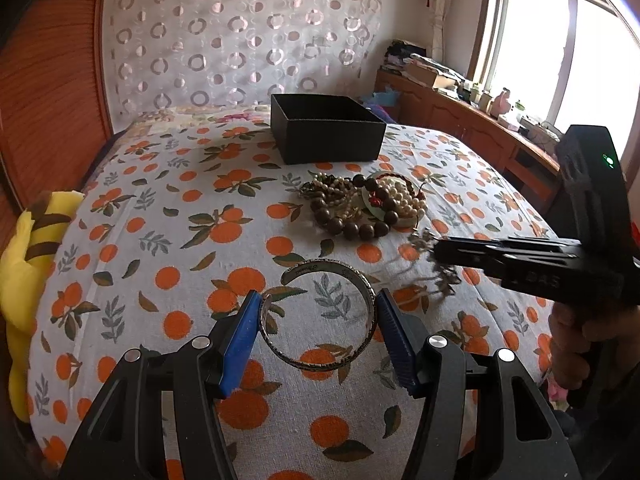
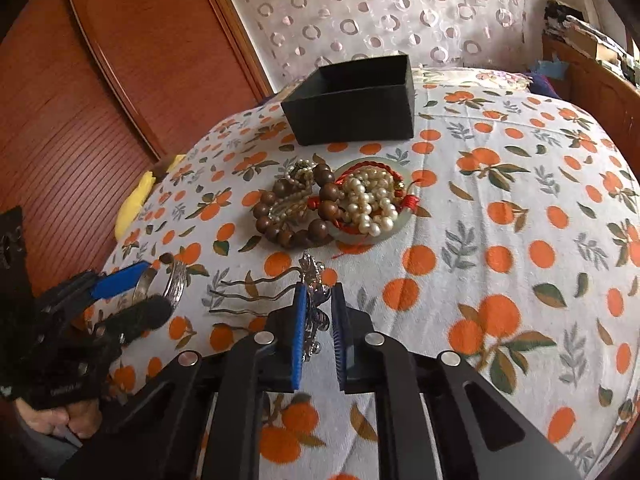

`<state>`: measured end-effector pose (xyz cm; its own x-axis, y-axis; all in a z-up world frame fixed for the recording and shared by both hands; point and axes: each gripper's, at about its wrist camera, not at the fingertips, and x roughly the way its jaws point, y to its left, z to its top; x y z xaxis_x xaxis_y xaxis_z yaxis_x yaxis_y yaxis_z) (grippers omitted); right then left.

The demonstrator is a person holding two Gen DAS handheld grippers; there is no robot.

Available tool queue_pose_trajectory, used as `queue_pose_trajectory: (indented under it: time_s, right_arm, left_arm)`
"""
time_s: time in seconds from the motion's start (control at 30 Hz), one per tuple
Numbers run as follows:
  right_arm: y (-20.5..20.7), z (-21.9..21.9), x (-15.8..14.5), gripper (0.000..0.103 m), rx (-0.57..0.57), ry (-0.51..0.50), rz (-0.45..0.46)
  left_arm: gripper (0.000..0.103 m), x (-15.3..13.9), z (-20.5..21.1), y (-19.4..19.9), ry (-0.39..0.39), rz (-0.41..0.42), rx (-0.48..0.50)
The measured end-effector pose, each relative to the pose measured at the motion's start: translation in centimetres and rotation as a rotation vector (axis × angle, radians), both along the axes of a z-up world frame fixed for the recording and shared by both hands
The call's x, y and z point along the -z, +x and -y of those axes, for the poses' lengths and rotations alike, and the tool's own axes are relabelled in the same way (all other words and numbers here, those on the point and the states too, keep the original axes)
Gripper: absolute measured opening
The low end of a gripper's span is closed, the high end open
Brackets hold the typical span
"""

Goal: Organize jewelry
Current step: 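Carry the bangle into the black box with the left gripper while the right grasps silver hairpins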

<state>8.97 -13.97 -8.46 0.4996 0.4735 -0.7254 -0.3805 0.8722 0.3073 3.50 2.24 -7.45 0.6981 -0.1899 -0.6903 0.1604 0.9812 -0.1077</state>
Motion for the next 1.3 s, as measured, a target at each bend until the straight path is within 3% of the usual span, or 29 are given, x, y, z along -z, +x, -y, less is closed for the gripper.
queue_pose_trajectory:
  time_s: [0.5, 1.0, 1.3]
  right_arm:
    - [0.7, 4.4, -3.6, 0.010, 0.054, -0.049, 0.145]
    - [4.5, 6.7, -7.2, 0.010, 0.060, -0.062, 0.240]
    - [9.5, 8.2, -8.4, 0.010, 0.092, -0.039, 0.282]
  left_arm:
    - [0.056, -2.0, 0.9, 3.2, 0.014, 0.036, 0.010]
    - [0.056, -4.0, 2.5, 11.9, 0.027, 0.070, 0.033]
    - [0.056, -5.0, 3.2, 19.0, 0.070, 0.070, 0.033]
